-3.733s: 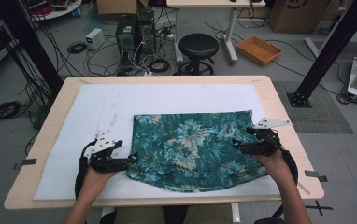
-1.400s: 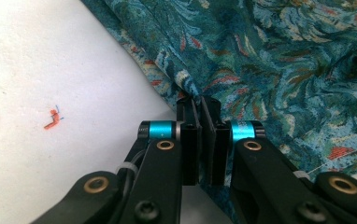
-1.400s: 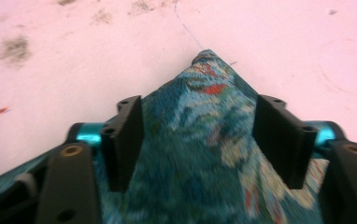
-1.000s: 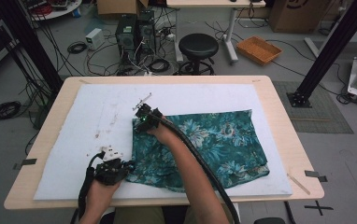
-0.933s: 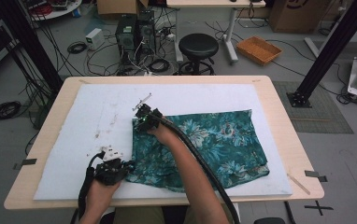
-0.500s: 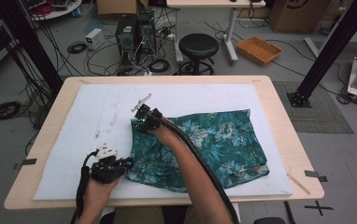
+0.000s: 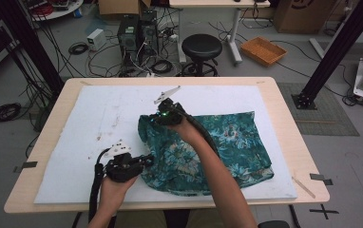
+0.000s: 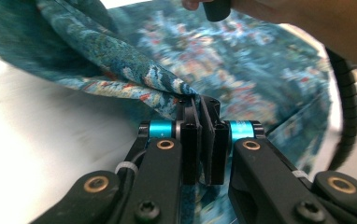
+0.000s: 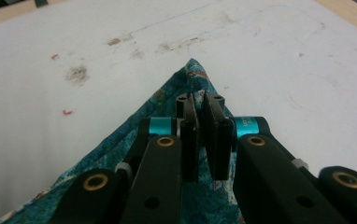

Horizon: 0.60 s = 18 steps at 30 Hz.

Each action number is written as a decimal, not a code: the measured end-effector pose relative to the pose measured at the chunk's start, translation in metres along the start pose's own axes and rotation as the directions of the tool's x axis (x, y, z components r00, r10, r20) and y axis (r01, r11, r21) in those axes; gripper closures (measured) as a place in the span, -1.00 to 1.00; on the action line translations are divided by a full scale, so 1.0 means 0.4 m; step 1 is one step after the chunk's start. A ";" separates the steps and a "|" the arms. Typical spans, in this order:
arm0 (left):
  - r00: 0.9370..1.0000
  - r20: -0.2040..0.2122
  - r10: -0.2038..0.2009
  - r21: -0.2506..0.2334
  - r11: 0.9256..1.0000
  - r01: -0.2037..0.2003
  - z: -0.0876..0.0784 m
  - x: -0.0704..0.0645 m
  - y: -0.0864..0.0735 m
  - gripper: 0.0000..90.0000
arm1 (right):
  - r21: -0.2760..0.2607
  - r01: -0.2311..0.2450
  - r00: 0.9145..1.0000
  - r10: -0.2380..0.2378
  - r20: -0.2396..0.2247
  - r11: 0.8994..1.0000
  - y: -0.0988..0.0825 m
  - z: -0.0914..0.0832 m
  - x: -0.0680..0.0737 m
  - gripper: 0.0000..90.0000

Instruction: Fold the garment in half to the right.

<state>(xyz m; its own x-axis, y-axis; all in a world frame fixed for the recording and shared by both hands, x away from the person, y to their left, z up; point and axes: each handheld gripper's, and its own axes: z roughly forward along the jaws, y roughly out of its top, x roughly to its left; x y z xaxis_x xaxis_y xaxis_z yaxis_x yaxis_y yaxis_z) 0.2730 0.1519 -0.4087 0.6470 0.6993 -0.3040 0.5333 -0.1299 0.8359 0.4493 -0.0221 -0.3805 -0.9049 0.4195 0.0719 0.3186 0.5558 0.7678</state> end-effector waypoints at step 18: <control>0.979 0.186 0.086 0.054 0.994 -0.098 0.168 -0.142 0.129 0.93 | -0.092 -0.060 0.998 0.062 0.015 0.994 -0.120 -0.229 -0.088 0.91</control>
<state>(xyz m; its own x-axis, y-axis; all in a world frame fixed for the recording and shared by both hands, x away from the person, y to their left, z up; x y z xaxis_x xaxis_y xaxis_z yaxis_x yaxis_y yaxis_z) 0.3005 0.0583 -0.3789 0.7808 0.5421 -0.3106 0.4958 -0.2353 0.8359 0.4400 -0.1292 -0.3615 -0.8790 0.4641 0.1096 0.3453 0.4608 0.8176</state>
